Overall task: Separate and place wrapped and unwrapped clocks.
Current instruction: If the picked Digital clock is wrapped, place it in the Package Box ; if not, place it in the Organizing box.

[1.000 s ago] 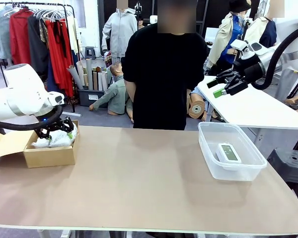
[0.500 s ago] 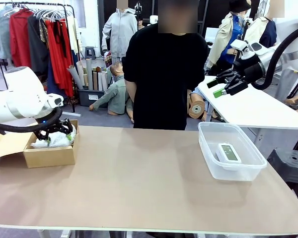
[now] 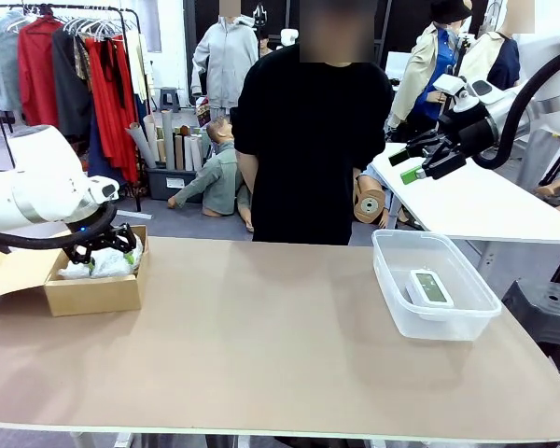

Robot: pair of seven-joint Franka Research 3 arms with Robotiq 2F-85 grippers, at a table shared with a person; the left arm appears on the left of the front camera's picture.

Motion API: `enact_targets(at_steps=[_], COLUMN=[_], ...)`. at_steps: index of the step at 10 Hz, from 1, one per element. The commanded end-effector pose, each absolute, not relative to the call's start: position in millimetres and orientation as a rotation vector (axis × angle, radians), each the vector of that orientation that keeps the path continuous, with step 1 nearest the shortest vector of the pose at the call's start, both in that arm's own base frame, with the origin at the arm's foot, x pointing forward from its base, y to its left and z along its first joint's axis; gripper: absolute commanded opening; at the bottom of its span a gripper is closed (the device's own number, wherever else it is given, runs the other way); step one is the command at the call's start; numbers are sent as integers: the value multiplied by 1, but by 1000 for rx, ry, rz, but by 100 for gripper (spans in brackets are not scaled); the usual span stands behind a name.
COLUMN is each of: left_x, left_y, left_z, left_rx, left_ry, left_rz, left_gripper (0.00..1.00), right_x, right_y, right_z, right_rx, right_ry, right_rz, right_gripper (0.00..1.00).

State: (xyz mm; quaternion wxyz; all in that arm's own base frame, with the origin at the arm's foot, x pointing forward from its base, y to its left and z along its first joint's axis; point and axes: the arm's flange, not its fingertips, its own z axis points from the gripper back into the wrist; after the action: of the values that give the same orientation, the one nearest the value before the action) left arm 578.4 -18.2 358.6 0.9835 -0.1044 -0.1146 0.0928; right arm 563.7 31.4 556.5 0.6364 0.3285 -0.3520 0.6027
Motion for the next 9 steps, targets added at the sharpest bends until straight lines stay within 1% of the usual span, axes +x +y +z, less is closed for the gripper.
enact_targets(at_steps=[1,2,6,9], left_x=[578,578,579,582], left_y=[-16,-16,-18,-28], left_z=[358,358,361,377], left_rx=[-201,-202,-206,-241], left_ry=[-246,-247,-247,-246], left_rz=[196,195,194,173], left_gripper=[85,100,100,100], right_x=[563,563,563,563], right_y=[31,31,31,31], right_z=[558,558,558,558], right_rx=[746,746,746,746], right_ry=[-809,-809,-809,-809], right_rz=[1383,1383,1383,1383], right_gripper=[100,100,100,100])
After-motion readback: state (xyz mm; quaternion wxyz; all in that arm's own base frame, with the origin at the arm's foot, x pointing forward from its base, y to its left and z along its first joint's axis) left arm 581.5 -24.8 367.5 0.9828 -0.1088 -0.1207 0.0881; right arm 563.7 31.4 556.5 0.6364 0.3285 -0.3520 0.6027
